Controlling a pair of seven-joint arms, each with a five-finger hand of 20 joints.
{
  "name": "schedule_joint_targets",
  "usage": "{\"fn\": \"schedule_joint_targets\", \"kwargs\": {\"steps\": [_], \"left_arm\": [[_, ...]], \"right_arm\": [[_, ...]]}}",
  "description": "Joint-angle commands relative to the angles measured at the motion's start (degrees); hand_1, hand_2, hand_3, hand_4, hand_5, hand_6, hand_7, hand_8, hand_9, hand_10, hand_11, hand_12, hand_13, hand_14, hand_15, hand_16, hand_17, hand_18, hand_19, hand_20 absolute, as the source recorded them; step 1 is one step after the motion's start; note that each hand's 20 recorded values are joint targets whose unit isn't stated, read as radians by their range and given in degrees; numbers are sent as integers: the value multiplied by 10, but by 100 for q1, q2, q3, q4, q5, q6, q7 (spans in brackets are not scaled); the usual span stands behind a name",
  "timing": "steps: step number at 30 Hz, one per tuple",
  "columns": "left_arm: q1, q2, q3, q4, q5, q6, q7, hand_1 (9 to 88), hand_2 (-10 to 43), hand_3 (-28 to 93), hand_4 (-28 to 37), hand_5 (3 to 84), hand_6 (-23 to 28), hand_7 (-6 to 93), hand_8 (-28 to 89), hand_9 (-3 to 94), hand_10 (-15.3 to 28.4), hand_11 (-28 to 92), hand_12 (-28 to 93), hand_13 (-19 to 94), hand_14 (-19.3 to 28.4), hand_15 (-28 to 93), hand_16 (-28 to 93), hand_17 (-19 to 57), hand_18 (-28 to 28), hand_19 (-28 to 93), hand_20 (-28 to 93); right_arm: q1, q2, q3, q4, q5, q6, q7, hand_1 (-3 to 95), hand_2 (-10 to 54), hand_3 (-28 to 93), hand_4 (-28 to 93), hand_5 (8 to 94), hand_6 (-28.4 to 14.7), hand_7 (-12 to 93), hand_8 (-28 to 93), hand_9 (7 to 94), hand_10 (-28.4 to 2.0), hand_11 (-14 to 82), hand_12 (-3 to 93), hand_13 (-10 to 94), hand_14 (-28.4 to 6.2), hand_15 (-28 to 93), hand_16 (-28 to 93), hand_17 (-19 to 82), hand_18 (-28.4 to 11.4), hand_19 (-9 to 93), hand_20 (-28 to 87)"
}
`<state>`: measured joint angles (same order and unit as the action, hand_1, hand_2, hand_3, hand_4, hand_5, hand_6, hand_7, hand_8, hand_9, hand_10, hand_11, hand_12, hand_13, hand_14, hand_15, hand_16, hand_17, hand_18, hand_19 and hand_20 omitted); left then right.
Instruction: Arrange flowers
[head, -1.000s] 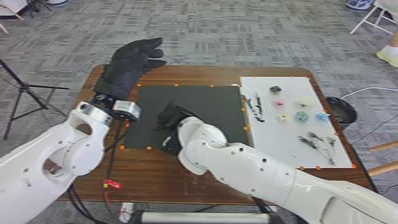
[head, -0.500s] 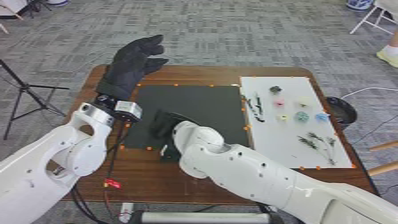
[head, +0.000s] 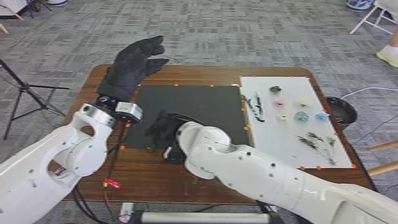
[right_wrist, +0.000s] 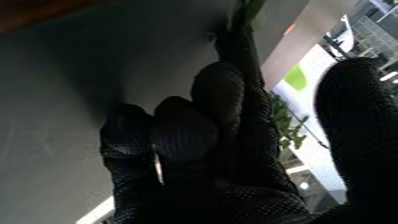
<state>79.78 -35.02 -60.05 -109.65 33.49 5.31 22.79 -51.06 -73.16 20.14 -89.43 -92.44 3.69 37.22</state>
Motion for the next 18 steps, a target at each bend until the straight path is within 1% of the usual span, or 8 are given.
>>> {"fn": "schedule_joint_targets", "kwargs": {"steps": [1,5,7,9,10,12,13,18], "left_arm": [[505,-26,-393,-153,-32,37,50,307,-76,701,-244,264,51,287,-150,166,165,394,94,95,242,512,-103,-150,207,290,186],[691,-20,-547,-206,-39,54,56,299,-72,693,-241,255,43,258,-130,161,147,323,122,100,210,374,-35,-136,197,321,170],[851,-17,-681,-248,-32,72,37,297,-71,681,-231,252,39,231,-110,162,135,273,152,112,189,295,12,-120,191,351,144],[964,-14,-783,-278,-28,72,32,296,-71,678,-230,252,38,228,-108,161,133,262,157,115,184,283,16,-115,190,360,139],[1010,-14,-823,-292,-19,80,24,297,-71,676,-231,251,37,224,-107,163,131,253,158,120,180,275,16,-111,188,366,136],[1043,-34,-863,-292,-12,72,14,297,-72,671,-229,252,36,213,-103,165,123,235,165,130,170,263,19,-98,184,376,125],[1062,-30,-877,-302,-10,81,27,297,-73,669,-229,252,36,209,-101,165,122,230,169,134,166,260,22,-94,182,380,120],[1162,-52,-975,-328,11,79,-1,299,-76,657,-230,253,34,185,-93,167,114,208,178,148,154,239,28,-77,178,387,105]], "right_arm": [[-71,532,111,-454,-898,-465,-415,263,-27,794,-239,571,-28,352,-114,622,-142,586,469,645,-106,806,398,327,-212,925,495],[-167,926,293,-878,-802,-720,-675,281,-21,783,-222,551,-37,340,-114,601,-151,590,466,636,-110,804,390,320,-215,922,487],[-260,1151,501,-1070,-730,-1131,-1015,309,-2,812,-196,550,-35,333,-93,601,-150,571,501,633,-111,805,384,318,-214,922,484],[-336,1416,717,-1112,-751,-1561,-1948,368,-3,846,-189,549,-26,319,-17,618,-136,492,603,631,-111,808,378,317,-215,921,484],[-336,1522,784,-1187,-567,-1805,-2036,386,2,883,-187,554,-17,314,-35,628,-130,472,636,630,-112,806,389,316,-215,919,488],[-440,1667,1091,-1143,-213,-2472,-2766,389,17,917,-163,547,-11,291,-116,640,-121,472,649,634,-113,800,415,317,-217,919,494],[-443,1727,1172,-1183,183,-2777,-2744,384,26,925,-148,527,-11,279,-125,644,-120,474,648,637,-114,800,420,318,-218,921,496],[-580,1846,1313,-1195,707,-3356,-3167,377,42,932,-134,499,-13,238,-118,646,-122,473,653,638,-123,795,432,316,-225,924,500]]}}
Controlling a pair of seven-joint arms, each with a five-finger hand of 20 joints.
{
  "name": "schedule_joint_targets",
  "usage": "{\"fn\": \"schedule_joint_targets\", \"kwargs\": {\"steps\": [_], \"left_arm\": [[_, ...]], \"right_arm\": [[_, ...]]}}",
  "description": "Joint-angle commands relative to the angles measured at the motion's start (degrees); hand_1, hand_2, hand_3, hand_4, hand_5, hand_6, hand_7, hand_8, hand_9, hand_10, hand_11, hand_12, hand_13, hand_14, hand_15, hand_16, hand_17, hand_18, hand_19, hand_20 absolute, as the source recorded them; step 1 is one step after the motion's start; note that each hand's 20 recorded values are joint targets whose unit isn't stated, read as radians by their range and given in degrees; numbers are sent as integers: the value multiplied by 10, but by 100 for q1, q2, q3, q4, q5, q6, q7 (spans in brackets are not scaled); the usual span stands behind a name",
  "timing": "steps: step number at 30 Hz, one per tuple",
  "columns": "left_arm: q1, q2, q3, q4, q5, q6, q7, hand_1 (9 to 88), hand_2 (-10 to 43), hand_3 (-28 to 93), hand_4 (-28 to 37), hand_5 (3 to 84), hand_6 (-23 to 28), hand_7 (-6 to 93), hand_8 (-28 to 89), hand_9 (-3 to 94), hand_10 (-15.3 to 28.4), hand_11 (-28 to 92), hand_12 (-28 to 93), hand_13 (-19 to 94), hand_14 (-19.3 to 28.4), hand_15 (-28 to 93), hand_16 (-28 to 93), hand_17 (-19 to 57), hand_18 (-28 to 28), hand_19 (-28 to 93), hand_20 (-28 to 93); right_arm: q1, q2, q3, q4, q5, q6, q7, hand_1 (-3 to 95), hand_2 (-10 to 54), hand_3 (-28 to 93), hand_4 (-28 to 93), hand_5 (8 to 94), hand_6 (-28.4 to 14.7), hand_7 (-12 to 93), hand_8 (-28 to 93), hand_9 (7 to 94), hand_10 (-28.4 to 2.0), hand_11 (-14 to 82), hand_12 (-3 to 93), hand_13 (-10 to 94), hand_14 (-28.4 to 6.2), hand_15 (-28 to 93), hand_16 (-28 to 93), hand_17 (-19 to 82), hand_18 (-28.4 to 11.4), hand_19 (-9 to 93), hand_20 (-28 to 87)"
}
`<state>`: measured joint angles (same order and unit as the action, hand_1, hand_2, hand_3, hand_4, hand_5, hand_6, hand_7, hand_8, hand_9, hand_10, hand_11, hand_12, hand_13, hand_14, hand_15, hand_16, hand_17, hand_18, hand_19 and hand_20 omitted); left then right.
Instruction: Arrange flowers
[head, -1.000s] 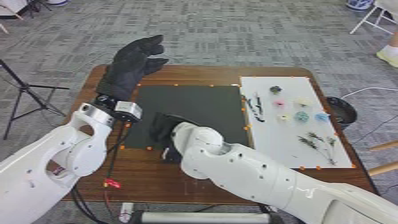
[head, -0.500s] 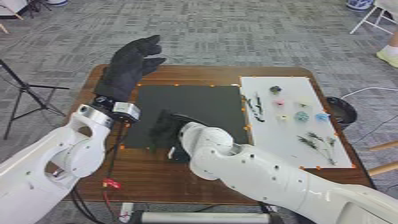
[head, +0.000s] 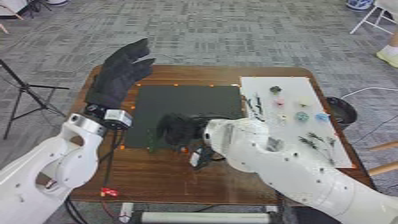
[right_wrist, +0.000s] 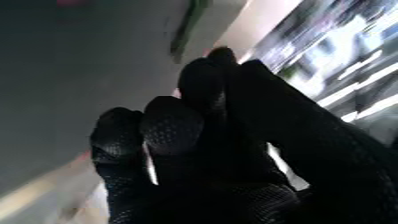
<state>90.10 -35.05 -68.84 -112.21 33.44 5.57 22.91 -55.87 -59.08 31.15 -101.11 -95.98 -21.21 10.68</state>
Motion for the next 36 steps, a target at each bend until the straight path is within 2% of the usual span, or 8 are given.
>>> {"fn": "schedule_joint_targets", "kwargs": {"steps": [1,5,7,12,17,27,36], "left_arm": [[123,-38,-87,-69,11,48,4,300,-76,655,-230,255,36,173,-91,167,113,200,181,150,152,230,29,-74,177,387,102],[119,-32,-74,-76,3,33,6,306,-75,641,-230,260,42,147,-74,169,115,175,196,152,151,211,41,-69,176,388,96],[70,-30,-22,-60,-12,37,25,306,-75,639,-227,260,42,144,-71,170,115,168,199,152,151,207,43,-68,176,387,95],[12,-24,36,-38,-24,24,28,311,-70,619,-221,262,44,126,-63,169,119,143,211,151,153,182,45,-63,175,380,90],[-3,-43,59,-28,-24,5,4,316,-61,587,-204,264,50,92,-42,170,123,98,237,146,157,148,55,-61,175,372,83],[-18,-66,59,-20,-15,-19,4,323,-55,556,-181,273,58,51,-17,175,133,39,273,138,173,90,74,-64,180,355,73],[-117,-75,152,18,-35,-14,13,332,-48,523,-162,275,60,27,-3,178,138,-10,303,133,183,37,87,-59,180,322,68]], "right_arm": [[-73,443,173,-36,1085,-922,-469,374,44,932,-126,500,-12,236,-116,645,-123,472,652,636,-124,794,434,315,-227,924,501],[-94,338,119,60,1094,-1145,-354,366,53,932,-107,504,-11,226,-111,645,-124,475,640,639,-130,795,427,315,-230,925,502],[-103,260,125,149,1075,-1308,-288,357,59,932,-93,507,-15,198,-105,658,-127,481,635,653,-131,805,413,324,-234,929,513],[-55,108,33,377,1024,-1594,-236,347,65,927,-66,490,-28,141,-85,715,-128,519,598,713,-126,852,340,382,-243,932,606],[-61,56,-85,452,1043,-1574,-180,346,69,920,-50,483,-36,115,-76,721,-132,541,564,734,-125,862,315,404,-246,932,633],[107,-305,-214,671,927,-1667,-261,312,118,922,-17,453,-53,74,-68,779,-141,588,476,789,-112,860,302,465,-247,932,675],[319,-455,-400,995,859,-1453,-230,312,124,916,-7,445,-59,58,-61,789,-142,592,460,796,-109,859,305,475,-247,932,681]]}}
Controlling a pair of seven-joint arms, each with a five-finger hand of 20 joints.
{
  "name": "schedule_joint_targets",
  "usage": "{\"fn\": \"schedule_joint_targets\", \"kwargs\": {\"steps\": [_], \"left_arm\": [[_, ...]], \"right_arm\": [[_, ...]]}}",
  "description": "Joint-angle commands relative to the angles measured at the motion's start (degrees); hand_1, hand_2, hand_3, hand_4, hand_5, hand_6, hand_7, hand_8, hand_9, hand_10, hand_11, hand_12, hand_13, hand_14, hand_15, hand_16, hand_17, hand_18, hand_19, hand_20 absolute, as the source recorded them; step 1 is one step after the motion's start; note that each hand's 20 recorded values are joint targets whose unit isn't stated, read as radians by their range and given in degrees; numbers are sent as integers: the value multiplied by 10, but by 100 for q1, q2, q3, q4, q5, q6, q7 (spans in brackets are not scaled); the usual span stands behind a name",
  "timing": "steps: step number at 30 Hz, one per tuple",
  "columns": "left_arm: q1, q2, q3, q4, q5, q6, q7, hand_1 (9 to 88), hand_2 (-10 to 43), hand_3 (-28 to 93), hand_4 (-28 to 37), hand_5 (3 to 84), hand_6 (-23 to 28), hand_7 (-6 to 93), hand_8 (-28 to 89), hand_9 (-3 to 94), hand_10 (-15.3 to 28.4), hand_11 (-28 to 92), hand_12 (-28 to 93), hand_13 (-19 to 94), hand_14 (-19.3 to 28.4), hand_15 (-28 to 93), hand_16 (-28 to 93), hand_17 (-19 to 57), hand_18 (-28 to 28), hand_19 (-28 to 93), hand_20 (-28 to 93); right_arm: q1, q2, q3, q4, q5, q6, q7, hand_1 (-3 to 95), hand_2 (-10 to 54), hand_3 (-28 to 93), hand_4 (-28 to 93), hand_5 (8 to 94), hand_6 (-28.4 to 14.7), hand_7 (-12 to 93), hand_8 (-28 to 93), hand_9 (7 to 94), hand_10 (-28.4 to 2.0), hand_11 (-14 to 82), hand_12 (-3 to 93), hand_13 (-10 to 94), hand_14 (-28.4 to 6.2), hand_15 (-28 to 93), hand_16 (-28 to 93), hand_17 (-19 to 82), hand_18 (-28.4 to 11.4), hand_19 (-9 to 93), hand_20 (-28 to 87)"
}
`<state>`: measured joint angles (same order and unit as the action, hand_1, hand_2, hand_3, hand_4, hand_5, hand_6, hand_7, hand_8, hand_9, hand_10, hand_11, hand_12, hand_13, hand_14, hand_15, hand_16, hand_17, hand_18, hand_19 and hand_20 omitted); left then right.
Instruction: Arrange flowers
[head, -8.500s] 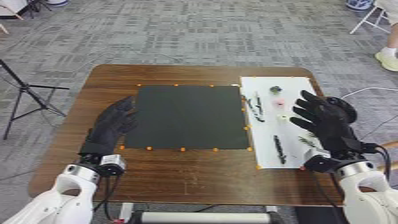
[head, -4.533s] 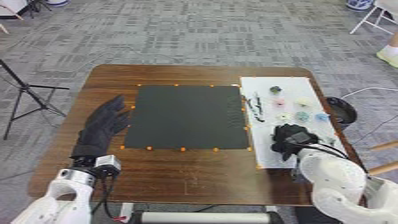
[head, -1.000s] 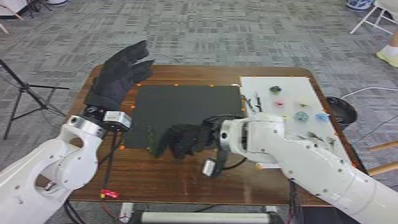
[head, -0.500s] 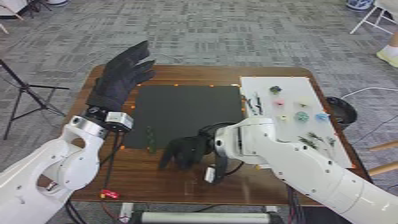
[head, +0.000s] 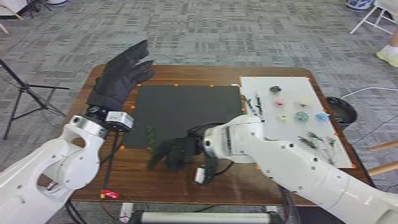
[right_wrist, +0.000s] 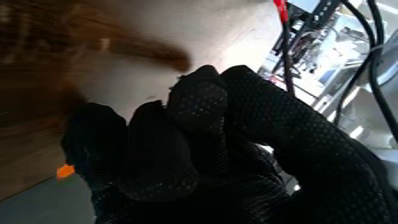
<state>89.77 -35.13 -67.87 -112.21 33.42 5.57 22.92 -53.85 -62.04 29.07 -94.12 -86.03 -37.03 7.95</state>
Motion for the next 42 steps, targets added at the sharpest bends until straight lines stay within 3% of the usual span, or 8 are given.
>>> {"fn": "schedule_joint_targets", "kwargs": {"steps": [1,13,19,42], "left_arm": [[-86,-69,56,19,-29,-16,8,332,-48,522,-161,274,60,27,-2,178,137,-13,305,134,182,35,87,-58,178,323,67],[-11,-100,-28,-8,13,-8,-16,319,-55,539,-169,270,50,37,-4,181,121,-8,314,149,159,64,76,-36,162,382,37],[-19,-110,-40,-9,31,0,-23,319,-55,540,-172,270,51,36,-4,179,123,-13,308,147,160,64,63,-23,156,392,14],[-108,-115,78,16,-13,22,20,348,-35,449,-134,263,75,-25,25,137,175,-94,349,33,282,-51,74,59,123,293,-85]], "right_arm": [[148,-157,-227,327,-153,173,52,311,123,916,-6,444,-58,60,-61,789,-142,592,459,796,-109,858,305,476,-247,932,682],[484,-202,-495,709,-303,576,-57,298,126,922,-9,455,-44,87,-75,792,-140,594,454,799,-107,858,305,479,-247,932,685],[782,-297,-717,877,-584,630,-439,295,130,924,-16,463,-41,88,-79,794,-138,600,446,801,-108,860,305,479,-248,932,688],[821,-511,-515,886,-514,745,-808,317,111,897,7,462,-58,47,-68,787,-145,605,438,795,-119,864,304,473,-250,932,692]]}}
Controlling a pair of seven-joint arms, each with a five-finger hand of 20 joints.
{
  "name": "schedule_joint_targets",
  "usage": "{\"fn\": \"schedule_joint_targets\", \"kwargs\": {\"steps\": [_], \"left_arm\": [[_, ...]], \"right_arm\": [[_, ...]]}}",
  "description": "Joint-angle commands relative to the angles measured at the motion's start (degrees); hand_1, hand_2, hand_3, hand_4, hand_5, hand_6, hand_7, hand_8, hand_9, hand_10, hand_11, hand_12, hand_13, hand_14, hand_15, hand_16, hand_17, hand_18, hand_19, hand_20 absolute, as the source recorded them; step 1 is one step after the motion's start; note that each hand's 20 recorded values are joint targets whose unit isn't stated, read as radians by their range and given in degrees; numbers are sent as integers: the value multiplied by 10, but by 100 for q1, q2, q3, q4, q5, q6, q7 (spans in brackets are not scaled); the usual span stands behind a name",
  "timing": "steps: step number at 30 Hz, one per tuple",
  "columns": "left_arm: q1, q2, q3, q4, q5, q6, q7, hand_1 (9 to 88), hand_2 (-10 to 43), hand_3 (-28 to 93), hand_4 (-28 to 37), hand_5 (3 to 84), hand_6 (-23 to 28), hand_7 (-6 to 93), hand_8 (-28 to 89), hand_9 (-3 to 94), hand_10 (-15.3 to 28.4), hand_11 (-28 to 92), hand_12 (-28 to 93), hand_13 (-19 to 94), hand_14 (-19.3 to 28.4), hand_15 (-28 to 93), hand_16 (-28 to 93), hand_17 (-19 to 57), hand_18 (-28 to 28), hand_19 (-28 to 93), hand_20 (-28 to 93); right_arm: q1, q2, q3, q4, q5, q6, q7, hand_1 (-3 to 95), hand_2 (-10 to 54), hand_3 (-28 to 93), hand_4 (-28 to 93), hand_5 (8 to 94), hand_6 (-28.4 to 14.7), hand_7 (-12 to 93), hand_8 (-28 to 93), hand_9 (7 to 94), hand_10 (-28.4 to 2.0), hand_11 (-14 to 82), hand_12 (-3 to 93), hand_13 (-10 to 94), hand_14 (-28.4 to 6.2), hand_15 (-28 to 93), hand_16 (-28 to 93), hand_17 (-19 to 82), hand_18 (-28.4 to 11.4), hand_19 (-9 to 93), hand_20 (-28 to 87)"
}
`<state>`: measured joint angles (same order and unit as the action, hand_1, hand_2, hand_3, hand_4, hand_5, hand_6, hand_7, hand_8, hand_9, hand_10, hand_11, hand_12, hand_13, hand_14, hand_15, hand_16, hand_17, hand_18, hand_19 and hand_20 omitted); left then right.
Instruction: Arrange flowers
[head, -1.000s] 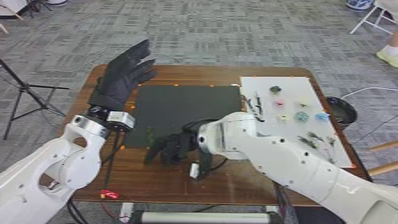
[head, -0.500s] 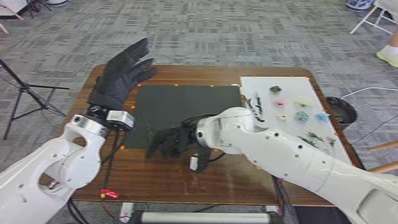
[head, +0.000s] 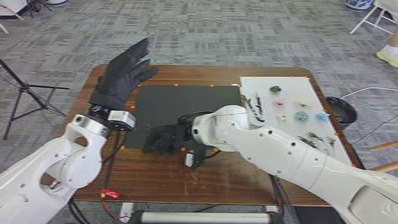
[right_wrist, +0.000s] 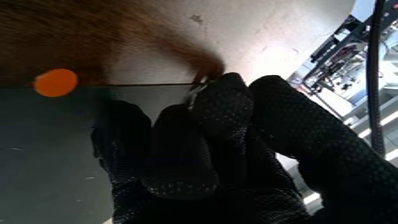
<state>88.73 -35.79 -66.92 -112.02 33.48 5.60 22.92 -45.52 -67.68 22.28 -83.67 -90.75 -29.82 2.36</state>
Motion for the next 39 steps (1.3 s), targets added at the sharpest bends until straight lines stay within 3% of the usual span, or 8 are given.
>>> {"fn": "schedule_joint_targets", "kwargs": {"steps": [1,8,12,18,22,32,39], "left_arm": [[7,-54,-33,0,-10,19,17,352,-37,443,-131,266,77,-25,21,141,178,-93,349,38,283,-46,86,68,121,286,-66],[101,-53,-113,-15,-16,49,26,331,-60,541,-181,283,67,18,-9,181,153,-30,319,125,203,68,94,23,148,324,68],[159,-57,-167,-38,-10,51,38,326,-64,562,-186,279,59,51,-17,179,142,21,307,138,178,101,89,2,158,332,89],[88,-55,-105,-16,-25,60,52,315,-67,584,-193,272,49,92,-35,173,123,78,276,150,151,146,67,-13,158,362,79],[106,-51,-118,-20,-28,71,56,306,-72,628,-209,263,35,179,-81,170,117,174,223,148,148,250,25,-63,174,402,67],[138,-91,-161,-27,1,58,47,304,-71,633,-212,262,36,171,-76,167,116,175,211,144,150,243,18,-63,172,408,60],[41,-107,-79,4,-1,28,58,300,-74,656,-217,256,28,236,-114,165,119,254,180,142,153,325,-2,-81,181,408,74]], "right_arm": [[-7,121,170,-211,-41,26,-293,317,111,896,10,464,-58,46,-67,787,-145,606,437,796,-119,864,303,473,-251,932,692],[-26,506,247,-539,198,-6,-512,298,114,928,-3,535,-31,100,-79,801,-137,601,449,803,-118,864,302,478,-252,932,694],[40,557,175,-517,81,-73,-509,291,119,931,-4,545,-22,115,-87,805,-135,600,452,805,-116,863,304,482,-250,932,694],[129,508,61,-231,-30,20,-381,282,128,932,-8,550,-18,130,-97,806,-132,601,453,807,-113,861,308,483,-250,932,695],[142,475,27,-157,-122,15,-331,268,143,932,-14,553,-11,156,-111,809,-130,610,438,811,-105,858,315,485,-245,932,693],[115,259,25,-44,-146,-12,-342,261,148,932,-15,552,-15,159,-117,809,-129,612,440,812,-103,855,322,486,-246,932,694],[158,27,16,103,-162,36,-340,253,155,932,-16,551,-4,183,-128,811,-122,617,431,815,-101,853,325,488,-245,932,692]]}}
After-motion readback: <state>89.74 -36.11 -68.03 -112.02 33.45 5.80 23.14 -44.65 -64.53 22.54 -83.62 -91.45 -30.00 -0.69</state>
